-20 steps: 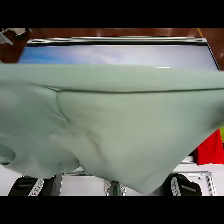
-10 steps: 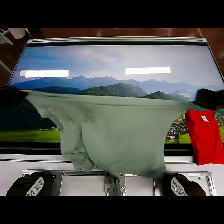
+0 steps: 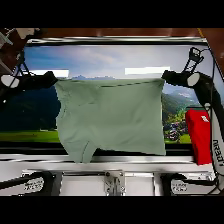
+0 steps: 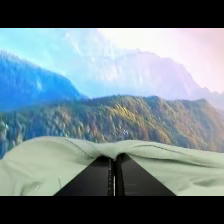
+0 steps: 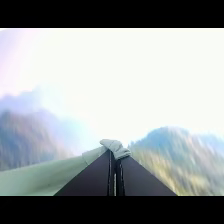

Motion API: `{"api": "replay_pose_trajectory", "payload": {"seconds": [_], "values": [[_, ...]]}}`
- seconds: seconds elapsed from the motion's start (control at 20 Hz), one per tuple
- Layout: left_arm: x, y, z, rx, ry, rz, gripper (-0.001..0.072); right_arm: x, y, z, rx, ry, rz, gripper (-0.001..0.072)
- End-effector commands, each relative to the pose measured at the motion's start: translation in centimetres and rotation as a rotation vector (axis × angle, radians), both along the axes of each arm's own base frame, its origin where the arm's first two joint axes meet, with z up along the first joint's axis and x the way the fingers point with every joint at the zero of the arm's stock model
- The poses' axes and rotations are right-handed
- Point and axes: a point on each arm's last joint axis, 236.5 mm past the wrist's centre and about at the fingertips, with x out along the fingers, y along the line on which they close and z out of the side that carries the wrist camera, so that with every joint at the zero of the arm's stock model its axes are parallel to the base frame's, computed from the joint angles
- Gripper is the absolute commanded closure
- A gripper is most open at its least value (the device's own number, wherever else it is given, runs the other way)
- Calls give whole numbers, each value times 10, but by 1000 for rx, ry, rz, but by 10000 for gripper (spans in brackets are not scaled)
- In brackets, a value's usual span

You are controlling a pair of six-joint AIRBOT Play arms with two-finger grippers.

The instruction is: Fold the shirts.

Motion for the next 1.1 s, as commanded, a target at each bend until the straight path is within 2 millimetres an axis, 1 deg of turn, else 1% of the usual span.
{"api": "replay_pose_trajectory", "payload": {"seconds": [0.0,0.1,0.2,0.3,0.35,0.45,0.55,0.6,0.65,0.7,0.75,0.8,0.85,0.9,1.0,1.05], "values": [[36,7,-28,58,-70,35,675,47,-3,4,30,-209,-88,656],[48,10,-35,71,-97,67,675,50,-3,-24,53,-165,-106,656],[57,16,-45,53,-109,113,675,49,-3,-47,53,-124,-106,655],[64,22,-62,43,-99,150,676,47,1,-65,69,-83,-106,655],[66,24,-73,19,-79,176,675,46,1,-70,75,-72,-109,655],[66,19,-90,-44,-37,210,675,47,1,-71,86,-74,-118,655],[63,9,-94,-52,-19,190,675,46,4,-72,114,-63,-128,655],[59,3,-95,-59,5,160,675,40,8,-73,125,-34,-118,655],[52,-6,-94,-36,32,79,674,33,11,-73,126,6,-98,655],[40,-15,-93,10,67,-40,675,21,12,-74,113,59,-68,655],[25,-18,-96,65,121,-152,675,7,12,-76,80,117,-25,655],[9,-15,-102,100,197,-218,675,-9,8,-79,17,183,30,655],[-8,-11,-105,96,283,-245,675,-24,-1,-81,-28,238,54,655],[-24,-11,-105,63,358,-264,675,-37,-5,-81,-32,293,63,655],[-57,-17,-108,16,502,-314,676,-66,-3,-87,-3,411,82,655],[-77,-16,-116,14,597,-321,676,-83,1,-95,8,488,102,655]]}}
